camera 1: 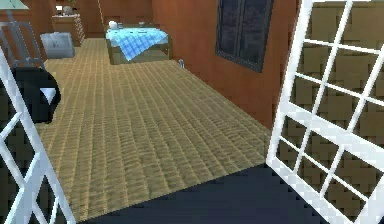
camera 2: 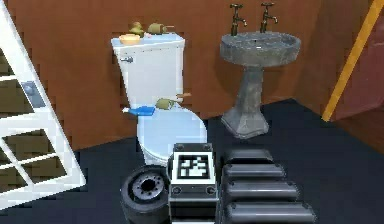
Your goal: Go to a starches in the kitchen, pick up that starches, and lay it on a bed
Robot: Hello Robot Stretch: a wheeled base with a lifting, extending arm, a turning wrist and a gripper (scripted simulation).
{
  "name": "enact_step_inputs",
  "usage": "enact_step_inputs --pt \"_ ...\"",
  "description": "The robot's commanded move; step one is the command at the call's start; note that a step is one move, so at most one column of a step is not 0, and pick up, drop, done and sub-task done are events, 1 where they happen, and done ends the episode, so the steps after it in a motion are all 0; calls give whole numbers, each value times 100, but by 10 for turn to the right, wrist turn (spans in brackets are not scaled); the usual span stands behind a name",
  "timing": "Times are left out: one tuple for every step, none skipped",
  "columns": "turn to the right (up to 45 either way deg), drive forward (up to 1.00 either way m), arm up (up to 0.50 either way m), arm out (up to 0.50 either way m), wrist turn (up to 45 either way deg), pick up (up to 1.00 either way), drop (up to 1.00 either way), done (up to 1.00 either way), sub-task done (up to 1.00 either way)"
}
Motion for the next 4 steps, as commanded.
enact_step_inputs --pt "0 5 0 0 0 0 0 0 0" --pt "-90 0 0 0 0 0 0 0 0" --pt "0 100 0 0 0 0 0 0 0" --pt "0 40 0 0 0 0 0 0 0"
